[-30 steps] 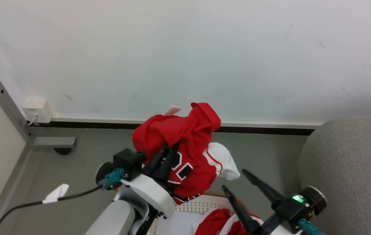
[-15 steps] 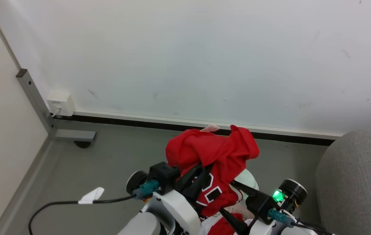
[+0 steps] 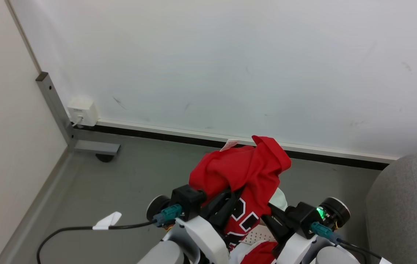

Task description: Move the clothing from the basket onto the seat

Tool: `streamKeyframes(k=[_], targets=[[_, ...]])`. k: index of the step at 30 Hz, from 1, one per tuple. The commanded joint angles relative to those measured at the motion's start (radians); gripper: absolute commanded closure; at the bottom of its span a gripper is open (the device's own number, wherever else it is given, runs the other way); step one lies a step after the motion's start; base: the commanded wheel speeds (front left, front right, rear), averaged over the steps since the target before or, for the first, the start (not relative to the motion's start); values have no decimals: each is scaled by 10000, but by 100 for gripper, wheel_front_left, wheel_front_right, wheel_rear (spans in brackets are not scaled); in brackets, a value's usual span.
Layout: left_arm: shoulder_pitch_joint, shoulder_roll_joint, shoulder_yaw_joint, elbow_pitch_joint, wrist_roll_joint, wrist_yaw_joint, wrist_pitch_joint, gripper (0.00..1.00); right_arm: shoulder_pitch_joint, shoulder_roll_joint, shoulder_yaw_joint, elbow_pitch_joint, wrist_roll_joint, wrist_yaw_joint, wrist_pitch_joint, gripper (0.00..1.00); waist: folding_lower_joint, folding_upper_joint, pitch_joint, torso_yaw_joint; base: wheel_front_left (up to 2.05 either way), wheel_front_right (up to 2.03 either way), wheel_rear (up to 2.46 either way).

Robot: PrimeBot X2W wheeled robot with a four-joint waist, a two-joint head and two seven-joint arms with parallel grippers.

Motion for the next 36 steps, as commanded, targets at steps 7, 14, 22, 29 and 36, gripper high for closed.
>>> streamKeyframes(k=[7,14,22,29,36], targets=[[-98,129,65,39,-77,116,-147,100,358,0,-285,-448,-207,-21,-50,100,0,0,31,-224,0,0,0],[-97,163,98,47,-159,194,-173,100,561,16,-559,-710,-231,-21,-48,100,0,0,44,-409,0,0,0],[34,234,138,-19,-261,314,-136,0,810,5,-972,-1083,-200,-21,-48,100,0,0,69,-761,0,0,0],[128,282,93,-112,-356,348,-223,0,1045,-103,-1588,-1276,-372,-21,-47,100,0,0,87,-1282,0,0,0],[207,366,110,-358,-403,366,-454,0,1192,-363,-2455,-1533,-595,-21,-49,100,0,0,161,-2283,0,0,0]])
